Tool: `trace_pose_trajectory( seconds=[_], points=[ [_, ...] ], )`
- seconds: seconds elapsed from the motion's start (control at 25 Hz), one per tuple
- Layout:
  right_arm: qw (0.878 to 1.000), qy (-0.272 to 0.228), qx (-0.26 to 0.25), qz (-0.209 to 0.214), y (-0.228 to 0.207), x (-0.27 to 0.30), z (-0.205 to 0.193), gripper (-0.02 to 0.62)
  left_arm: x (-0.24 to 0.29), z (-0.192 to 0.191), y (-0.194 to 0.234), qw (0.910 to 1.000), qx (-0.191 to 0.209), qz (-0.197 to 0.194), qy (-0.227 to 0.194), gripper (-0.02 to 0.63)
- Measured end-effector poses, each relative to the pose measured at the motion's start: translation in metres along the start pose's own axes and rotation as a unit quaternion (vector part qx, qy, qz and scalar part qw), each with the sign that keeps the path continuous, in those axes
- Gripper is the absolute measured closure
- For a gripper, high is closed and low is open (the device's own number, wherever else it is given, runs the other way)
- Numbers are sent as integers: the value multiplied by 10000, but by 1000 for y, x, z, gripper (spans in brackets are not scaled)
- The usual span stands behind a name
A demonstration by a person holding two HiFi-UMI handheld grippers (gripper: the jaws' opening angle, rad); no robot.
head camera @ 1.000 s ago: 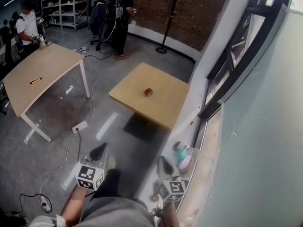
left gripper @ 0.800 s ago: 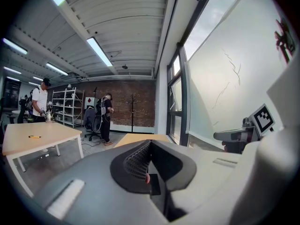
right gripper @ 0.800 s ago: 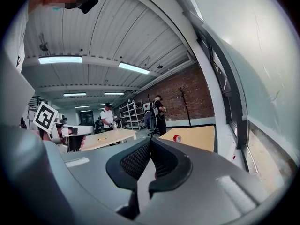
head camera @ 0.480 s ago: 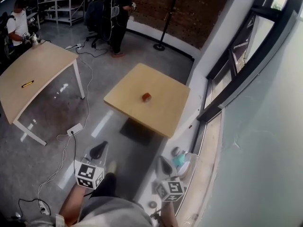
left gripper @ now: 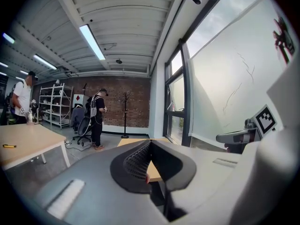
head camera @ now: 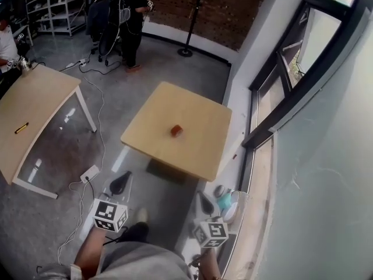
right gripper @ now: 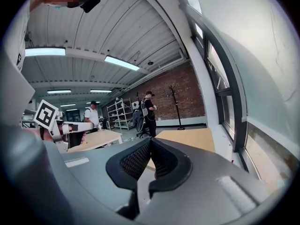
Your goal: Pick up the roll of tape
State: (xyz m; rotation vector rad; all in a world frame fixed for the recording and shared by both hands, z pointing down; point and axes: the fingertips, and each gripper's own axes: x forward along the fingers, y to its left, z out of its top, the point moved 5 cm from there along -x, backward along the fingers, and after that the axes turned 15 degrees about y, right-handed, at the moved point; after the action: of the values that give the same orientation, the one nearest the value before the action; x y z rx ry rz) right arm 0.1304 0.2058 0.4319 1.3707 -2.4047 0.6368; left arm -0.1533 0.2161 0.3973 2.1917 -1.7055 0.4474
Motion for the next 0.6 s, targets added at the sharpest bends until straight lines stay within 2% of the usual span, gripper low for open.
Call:
trace_pose_trajectory(
  seconds=[0.2, 0.6],
  points=[
    [9996, -36, 107, -253, -1, 35, 19, 581, 35, 23, 26, 9993, 111, -343, -116, 605],
    [9970, -33, 370, -686, 2, 95, 38, 581, 105, 46, 68, 9952, 230, -948, -28, 606]
  ],
)
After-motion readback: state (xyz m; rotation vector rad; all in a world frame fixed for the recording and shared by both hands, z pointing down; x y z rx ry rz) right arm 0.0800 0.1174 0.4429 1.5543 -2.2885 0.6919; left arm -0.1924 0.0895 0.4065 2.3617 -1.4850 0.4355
